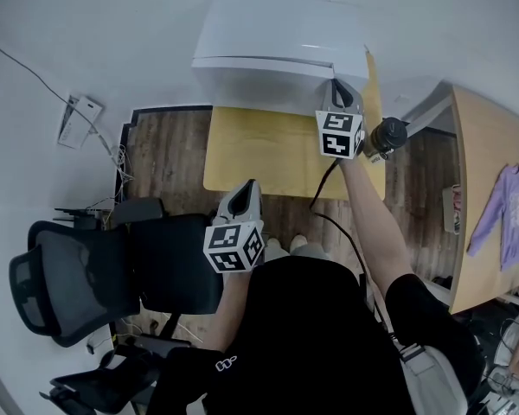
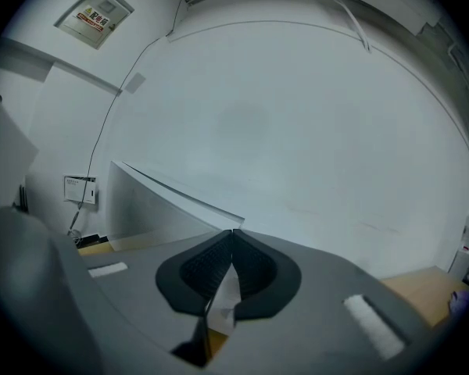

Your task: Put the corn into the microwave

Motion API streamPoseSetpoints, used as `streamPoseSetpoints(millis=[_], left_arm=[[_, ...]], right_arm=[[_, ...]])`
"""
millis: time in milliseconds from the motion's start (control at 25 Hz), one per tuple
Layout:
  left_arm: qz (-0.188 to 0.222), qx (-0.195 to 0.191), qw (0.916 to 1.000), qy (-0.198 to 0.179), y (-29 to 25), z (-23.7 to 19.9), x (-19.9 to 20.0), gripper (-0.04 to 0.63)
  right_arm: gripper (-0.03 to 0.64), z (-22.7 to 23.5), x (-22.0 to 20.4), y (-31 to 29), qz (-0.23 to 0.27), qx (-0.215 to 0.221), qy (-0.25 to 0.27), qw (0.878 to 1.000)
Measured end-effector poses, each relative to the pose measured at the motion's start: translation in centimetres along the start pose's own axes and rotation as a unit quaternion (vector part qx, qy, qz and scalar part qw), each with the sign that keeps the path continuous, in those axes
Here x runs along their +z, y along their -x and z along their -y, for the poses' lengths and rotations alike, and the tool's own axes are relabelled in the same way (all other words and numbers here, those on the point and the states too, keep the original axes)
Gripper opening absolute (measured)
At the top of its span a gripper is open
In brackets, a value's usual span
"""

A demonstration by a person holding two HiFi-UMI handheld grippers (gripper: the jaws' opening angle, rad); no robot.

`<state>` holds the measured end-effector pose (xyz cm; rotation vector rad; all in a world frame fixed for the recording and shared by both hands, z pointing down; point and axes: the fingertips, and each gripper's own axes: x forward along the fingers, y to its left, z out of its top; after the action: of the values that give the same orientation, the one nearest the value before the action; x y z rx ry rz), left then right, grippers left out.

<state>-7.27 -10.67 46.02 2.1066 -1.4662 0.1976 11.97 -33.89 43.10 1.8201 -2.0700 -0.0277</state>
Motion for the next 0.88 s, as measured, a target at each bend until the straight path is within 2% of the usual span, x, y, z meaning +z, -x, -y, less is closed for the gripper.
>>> streamPoseSetpoints(millis=[640, 760, 880], left_arm=[[-0.012, -0.004, 0.9998, 0.015, -0.7, -0.9, -0.6, 0.0], [-0.001, -0.001, 0.9997, 0.025, -0.8, -0.8, 0.1, 0.0], [0.017, -0.005, 0.9997, 0.017, -1.1, 0.0, 1.5, 0.0]], right_arm=[[0.009, 0.2, 0.2, -1.0, -0.018, -0.047, -0.029, 0.998], [0.009, 0.5, 0.2, -1.5, -0.015, -0.041, -0.03, 0.999], [0.006, 0.8, 0.3, -2.0, -0.022, -0.038, -0.026, 0.999]])
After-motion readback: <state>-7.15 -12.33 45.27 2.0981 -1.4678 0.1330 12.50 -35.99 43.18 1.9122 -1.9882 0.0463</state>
